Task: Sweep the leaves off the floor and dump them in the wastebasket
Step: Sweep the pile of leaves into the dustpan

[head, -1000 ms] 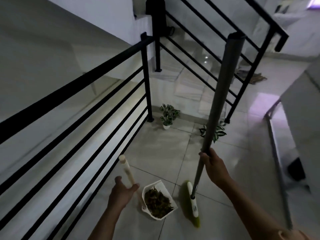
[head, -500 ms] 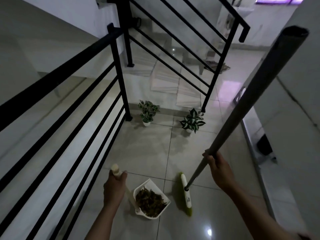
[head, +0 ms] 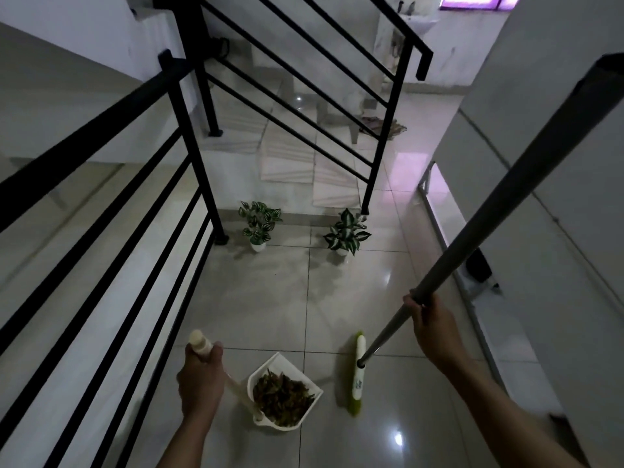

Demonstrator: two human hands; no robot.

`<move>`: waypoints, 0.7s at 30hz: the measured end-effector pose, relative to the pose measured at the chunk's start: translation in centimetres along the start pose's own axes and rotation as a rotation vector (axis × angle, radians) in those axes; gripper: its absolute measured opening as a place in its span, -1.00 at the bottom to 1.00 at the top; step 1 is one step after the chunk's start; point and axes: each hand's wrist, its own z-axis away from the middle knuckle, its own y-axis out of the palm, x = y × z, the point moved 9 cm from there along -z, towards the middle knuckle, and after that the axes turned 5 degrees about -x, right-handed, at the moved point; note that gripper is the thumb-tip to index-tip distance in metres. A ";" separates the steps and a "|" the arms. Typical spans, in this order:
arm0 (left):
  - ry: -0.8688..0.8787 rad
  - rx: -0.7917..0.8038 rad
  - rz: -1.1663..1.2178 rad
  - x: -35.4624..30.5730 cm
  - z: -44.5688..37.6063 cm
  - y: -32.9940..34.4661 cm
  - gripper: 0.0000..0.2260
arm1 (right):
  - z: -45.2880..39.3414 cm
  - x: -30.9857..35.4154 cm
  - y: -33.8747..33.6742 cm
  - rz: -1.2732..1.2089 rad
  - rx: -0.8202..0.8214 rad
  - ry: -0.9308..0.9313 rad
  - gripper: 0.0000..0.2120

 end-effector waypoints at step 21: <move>-0.282 -0.173 0.346 6.7 2.7 -0.1 -0.69 | -0.5 -0.9 -2.7 -0.002 -0.007 0.023 -0.78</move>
